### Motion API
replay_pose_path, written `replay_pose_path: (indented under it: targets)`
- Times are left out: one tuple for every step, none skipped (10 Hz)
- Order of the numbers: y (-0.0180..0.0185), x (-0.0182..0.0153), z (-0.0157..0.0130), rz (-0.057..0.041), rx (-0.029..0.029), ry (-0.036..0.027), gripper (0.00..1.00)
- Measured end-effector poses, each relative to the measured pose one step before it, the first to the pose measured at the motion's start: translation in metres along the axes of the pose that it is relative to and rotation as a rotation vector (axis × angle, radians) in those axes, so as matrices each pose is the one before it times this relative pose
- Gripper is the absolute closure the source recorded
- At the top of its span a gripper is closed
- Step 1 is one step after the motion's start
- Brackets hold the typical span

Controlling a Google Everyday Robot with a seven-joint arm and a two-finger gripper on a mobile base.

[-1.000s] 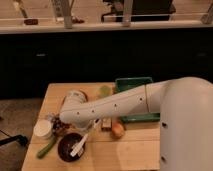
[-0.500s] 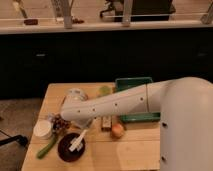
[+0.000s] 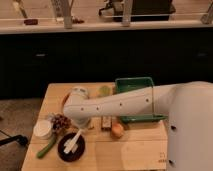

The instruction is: Wipe purple bowl with brush

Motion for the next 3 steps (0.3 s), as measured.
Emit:
replay_pose_path:
  targets:
    - [0.00094,-0.00417,-0.00032,-0.01703,-0.00115,-0.01698,0.99]
    - [0.00293,-0.00475,-0.00079,-0.01485,-0.00336,-0.01621,0.99]
    - [0.00452,-0.00328,-0.00016,-0.00788,-0.00578,-0.01282,0.99]
